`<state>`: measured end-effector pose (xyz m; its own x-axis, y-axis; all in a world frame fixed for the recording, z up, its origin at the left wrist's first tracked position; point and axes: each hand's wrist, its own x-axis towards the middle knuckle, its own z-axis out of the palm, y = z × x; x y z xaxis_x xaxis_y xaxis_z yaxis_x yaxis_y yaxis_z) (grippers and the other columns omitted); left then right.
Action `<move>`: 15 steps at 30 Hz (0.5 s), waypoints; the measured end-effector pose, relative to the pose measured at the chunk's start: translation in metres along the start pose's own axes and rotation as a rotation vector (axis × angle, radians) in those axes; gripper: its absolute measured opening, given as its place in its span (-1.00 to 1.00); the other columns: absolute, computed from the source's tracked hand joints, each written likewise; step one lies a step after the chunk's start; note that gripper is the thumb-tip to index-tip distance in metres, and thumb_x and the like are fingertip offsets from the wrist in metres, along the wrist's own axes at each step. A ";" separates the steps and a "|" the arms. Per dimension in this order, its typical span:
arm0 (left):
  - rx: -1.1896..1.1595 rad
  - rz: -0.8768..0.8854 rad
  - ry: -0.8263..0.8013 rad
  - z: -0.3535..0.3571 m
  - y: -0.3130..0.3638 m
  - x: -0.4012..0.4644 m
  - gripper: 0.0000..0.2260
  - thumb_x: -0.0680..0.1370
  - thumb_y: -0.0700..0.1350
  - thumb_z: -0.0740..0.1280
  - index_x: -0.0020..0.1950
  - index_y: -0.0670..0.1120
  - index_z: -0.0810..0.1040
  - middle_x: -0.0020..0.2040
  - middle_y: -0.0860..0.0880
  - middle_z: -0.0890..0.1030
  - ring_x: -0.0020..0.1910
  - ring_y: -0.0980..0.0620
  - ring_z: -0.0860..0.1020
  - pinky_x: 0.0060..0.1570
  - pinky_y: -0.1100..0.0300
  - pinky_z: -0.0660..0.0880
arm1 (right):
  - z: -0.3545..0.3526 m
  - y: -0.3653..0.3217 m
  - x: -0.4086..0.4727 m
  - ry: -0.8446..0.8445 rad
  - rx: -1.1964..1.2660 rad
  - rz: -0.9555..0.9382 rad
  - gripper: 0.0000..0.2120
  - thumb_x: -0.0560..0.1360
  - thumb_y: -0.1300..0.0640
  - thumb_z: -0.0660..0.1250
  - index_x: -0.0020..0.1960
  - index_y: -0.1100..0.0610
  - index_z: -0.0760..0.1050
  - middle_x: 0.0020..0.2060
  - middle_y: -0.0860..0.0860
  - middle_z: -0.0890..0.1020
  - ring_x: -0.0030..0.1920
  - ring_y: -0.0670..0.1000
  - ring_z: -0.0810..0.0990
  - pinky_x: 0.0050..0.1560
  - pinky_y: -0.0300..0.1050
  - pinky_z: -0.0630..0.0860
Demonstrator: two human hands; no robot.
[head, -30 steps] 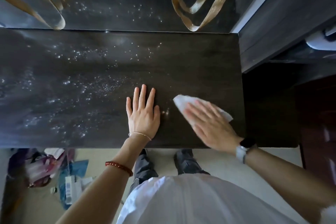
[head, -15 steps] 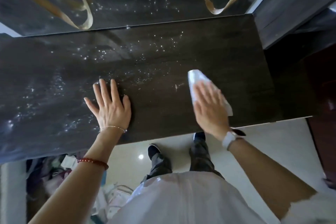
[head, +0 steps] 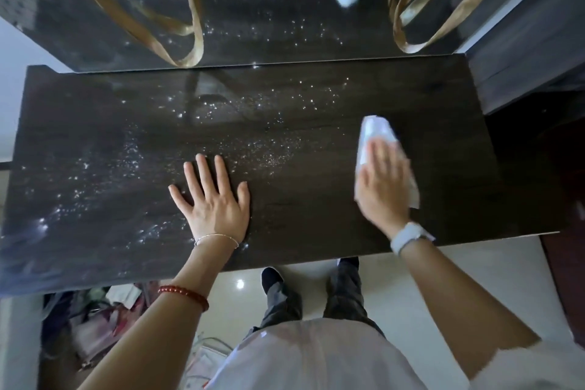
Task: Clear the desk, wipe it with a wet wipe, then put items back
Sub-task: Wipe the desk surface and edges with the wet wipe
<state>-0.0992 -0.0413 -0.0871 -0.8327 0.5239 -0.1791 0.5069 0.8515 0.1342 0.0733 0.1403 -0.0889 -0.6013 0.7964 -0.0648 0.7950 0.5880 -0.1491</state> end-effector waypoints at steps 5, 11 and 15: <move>-0.015 0.005 0.001 -0.001 0.000 0.000 -0.38 0.48 0.18 -0.16 0.47 -0.08 0.09 0.51 -0.15 0.06 0.48 -0.16 -0.01 0.36 -0.29 -0.12 | 0.001 -0.055 0.024 -0.029 0.129 0.190 -0.48 0.55 0.04 -0.13 0.49 0.13 -0.02 0.50 0.10 0.04 0.49 0.14 -0.06 0.44 0.18 -0.10; -0.007 0.010 -0.025 -0.003 -0.001 0.001 -0.37 0.47 0.20 -0.21 0.47 -0.07 0.07 0.52 -0.13 0.03 0.49 -0.14 -0.04 0.37 -0.26 -0.15 | 0.010 -0.068 0.003 -0.116 0.061 -0.418 -0.52 0.51 0.07 -0.02 0.41 0.10 0.23 0.40 0.08 0.34 0.41 0.15 0.26 0.38 0.22 0.20; 0.008 -0.008 -0.034 -0.003 -0.001 0.001 -0.37 0.47 0.20 -0.19 0.47 -0.06 0.08 0.52 -0.12 0.02 0.49 -0.13 -0.05 0.38 -0.25 -0.16 | -0.014 0.012 0.042 -0.052 0.025 0.109 -0.52 0.57 0.10 -0.06 0.46 0.19 0.10 0.45 0.21 0.20 0.44 0.23 0.14 0.37 0.26 0.17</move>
<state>-0.1006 -0.0415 -0.0846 -0.8291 0.5171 -0.2127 0.5018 0.8559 0.1247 0.0591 0.1827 -0.0795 -0.5156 0.8464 -0.1331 0.8538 0.4946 -0.1626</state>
